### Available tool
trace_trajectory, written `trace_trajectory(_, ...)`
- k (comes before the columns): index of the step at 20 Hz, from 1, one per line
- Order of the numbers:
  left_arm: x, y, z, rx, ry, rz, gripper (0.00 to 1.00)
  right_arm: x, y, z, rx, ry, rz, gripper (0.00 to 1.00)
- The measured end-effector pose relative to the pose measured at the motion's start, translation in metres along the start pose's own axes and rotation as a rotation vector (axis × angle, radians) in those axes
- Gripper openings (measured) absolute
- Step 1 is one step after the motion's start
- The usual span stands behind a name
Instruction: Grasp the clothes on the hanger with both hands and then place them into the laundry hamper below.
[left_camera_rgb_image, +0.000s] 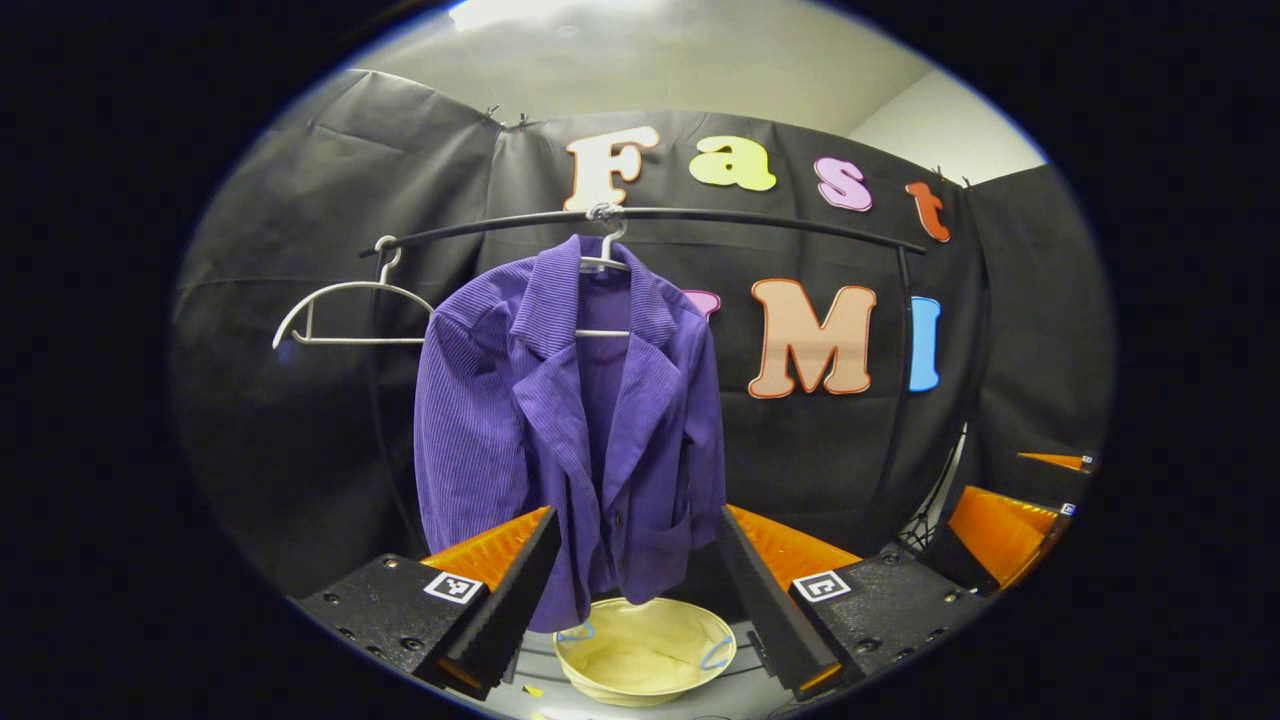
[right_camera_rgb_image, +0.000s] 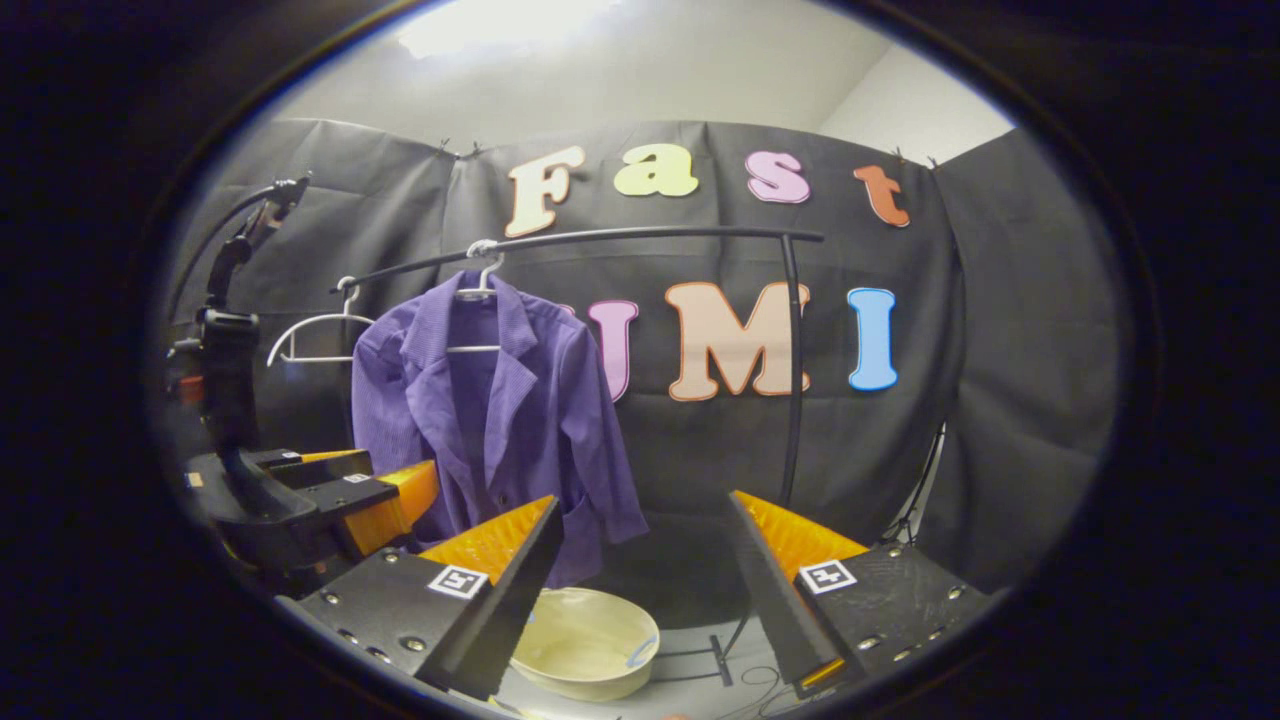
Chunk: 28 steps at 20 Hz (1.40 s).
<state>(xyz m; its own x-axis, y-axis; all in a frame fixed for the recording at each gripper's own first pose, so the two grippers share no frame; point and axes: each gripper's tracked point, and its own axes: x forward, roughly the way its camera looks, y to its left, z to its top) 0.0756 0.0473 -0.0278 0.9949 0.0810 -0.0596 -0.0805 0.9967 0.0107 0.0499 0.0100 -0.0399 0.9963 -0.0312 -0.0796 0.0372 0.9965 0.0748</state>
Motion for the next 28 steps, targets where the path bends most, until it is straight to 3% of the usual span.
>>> trace_trajectory(12,0.080,0.082,0.026,0.045,-0.067,0.110,0.97,0.048,0.039,0.002,-0.049,-0.016,-0.073,0.97)
trace_trajectory(17,0.108,0.103,0.030,0.027,-0.078,0.180,0.94,0.083,0.062,0.000,-0.065,-0.002,-0.025,0.96)
trace_trajectory(22,0.133,0.125,0.029,0.020,-0.084,0.279,0.96,0.142,0.080,0.010,-0.084,-0.015,0.059,0.97)
trace_trajectory(25,0.146,0.131,0.030,0.013,-0.098,0.301,0.95,0.177,0.094,0.014,-0.082,-0.018,0.127,0.98)
trace_trajectory(28,0.156,0.141,0.034,0.019,-0.119,0.341,0.54,0.207,0.112,0.018,-0.073,-0.026,0.202,0.96)
